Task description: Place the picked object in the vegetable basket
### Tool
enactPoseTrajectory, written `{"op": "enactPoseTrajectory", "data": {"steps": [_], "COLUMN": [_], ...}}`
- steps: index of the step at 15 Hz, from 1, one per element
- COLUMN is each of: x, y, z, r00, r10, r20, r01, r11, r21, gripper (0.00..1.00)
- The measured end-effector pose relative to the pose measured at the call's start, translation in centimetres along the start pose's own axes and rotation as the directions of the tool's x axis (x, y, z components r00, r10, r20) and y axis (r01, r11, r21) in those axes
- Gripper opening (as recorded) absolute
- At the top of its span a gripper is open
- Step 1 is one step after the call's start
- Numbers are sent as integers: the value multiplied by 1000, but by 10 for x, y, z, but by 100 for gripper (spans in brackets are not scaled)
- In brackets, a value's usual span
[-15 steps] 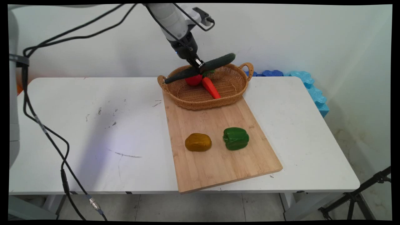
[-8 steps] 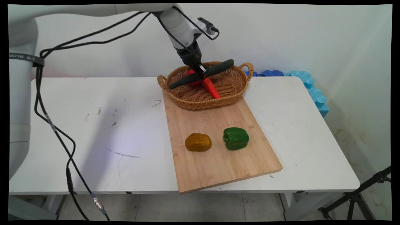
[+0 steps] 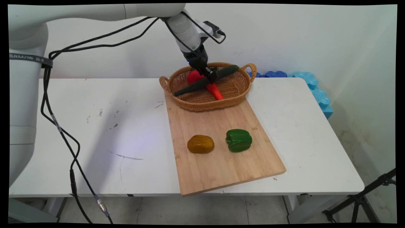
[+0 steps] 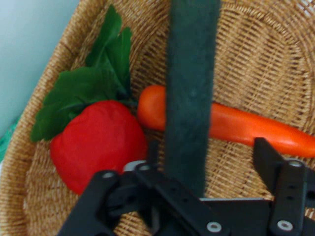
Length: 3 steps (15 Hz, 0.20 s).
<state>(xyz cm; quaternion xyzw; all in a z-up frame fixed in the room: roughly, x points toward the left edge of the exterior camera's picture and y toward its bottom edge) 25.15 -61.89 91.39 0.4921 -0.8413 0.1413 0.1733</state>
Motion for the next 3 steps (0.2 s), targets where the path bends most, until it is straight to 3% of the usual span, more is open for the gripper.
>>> {"op": "enactPoseTrajectory", "data": {"steps": [3], "x": [2], "y": [5], "z": [-6], "r00": [1000], "r10": [2], "r20": [-28], "r01": [-3], "r11": [1000], "r21": [-16], "gripper": [100]}}
